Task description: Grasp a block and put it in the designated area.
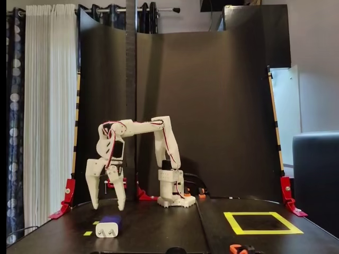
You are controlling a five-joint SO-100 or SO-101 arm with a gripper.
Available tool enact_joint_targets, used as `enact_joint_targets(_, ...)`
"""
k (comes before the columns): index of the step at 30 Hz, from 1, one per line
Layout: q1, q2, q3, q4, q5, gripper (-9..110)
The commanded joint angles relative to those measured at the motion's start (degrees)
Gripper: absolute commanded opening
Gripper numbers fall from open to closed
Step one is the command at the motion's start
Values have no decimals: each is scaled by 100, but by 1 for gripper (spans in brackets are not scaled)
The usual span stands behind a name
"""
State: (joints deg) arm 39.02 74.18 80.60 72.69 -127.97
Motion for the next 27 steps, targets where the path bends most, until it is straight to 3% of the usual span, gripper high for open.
enact_joint_targets(1,18,18,-211,-53,-44,34)
enact_joint_targets(27,-220,-993,-193,-571,-114,34)
